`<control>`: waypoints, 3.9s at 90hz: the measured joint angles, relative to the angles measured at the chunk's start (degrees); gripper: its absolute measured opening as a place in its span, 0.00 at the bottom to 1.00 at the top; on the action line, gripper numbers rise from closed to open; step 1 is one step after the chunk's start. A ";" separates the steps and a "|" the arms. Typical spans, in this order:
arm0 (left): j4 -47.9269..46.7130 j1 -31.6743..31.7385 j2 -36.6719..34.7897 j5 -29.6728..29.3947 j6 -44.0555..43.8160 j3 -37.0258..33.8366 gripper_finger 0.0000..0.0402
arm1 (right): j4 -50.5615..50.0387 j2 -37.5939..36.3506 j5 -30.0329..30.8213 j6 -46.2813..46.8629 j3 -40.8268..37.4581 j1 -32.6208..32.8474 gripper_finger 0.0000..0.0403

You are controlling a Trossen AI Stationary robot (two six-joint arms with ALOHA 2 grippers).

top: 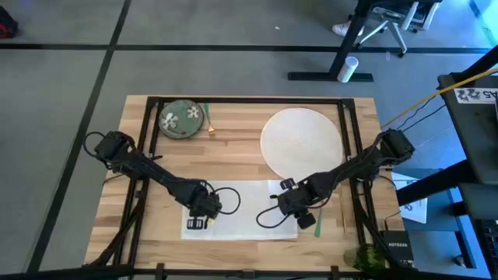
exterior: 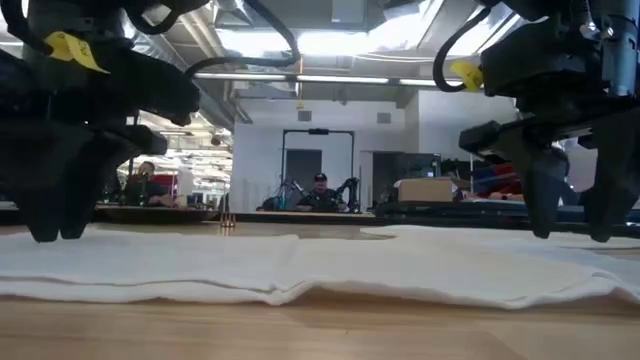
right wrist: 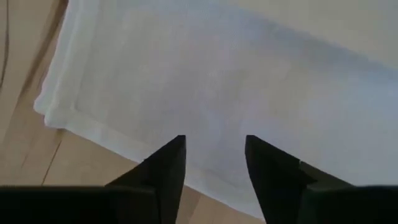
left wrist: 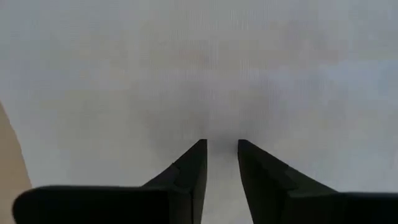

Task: Set table place
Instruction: Fold the white table napkin

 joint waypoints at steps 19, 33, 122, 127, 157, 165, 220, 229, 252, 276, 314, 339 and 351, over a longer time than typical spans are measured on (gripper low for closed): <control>-0.62 0.00 0.02 0.00 0.05 0.00 0.19 | 0.00 0.00 -0.52 0.02 0.00 0.00 0.38; -0.63 0.00 0.02 0.02 0.19 0.00 0.19 | 0.02 0.00 -0.56 0.00 0.00 0.00 0.38; -0.56 1.11 1.60 0.24 -2.87 -0.07 0.19 | 3.14 1.81 2.54 8.72 0.05 -0.38 0.38; -0.52 1.14 1.60 0.14 -3.18 -0.07 0.19 | 2.72 2.38 2.42 9.52 0.00 -0.48 0.38; -0.33 1.29 1.61 0.02 -4.24 -0.09 0.19 | 3.29 3.87 1.79 15.29 0.08 -1.66 0.38; -0.31 1.29 1.62 0.00 -4.40 -0.09 0.19 | 3.34 4.22 1.65 15.39 0.17 -1.68 0.38; 0.19 0.96 5.46 -0.42 -4.01 0.10 0.19 | 3.43 4.86 3.75 16.57 0.11 -1.51 0.38; 1.23 0.94 5.49 -0.82 -4.39 0.02 0.18 | 3.56 5.76 3.68 16.59 0.11 -1.51 0.38; 2.07 0.57 5.51 -2.85 -4.41 0.00 0.06 | 6.94 8.58 2.61 16.57 0.38 -1.51 0.32; 1.46 -0.44 5.51 -3.48 -5.53 0.00 0.00 | 7.02 8.50 1.83 13.62 0.30 -1.51 0.04; -4.18 -1.60 3.49 -3.72 -7.20 -0.24 0.00 | 3.05 4.48 3.32 11.89 -0.22 -1.51 0.01; -6.69 -1.57 1.81 -5.28 -7.71 -0.37 0.00 | -0.15 2.56 5.09 11.91 -0.26 -1.53 0.00; -6.72 -1.57 1.78 -5.35 -7.48 -0.35 0.00 | 0.02 2.53 5.11 11.91 -0.26 -1.51 0.00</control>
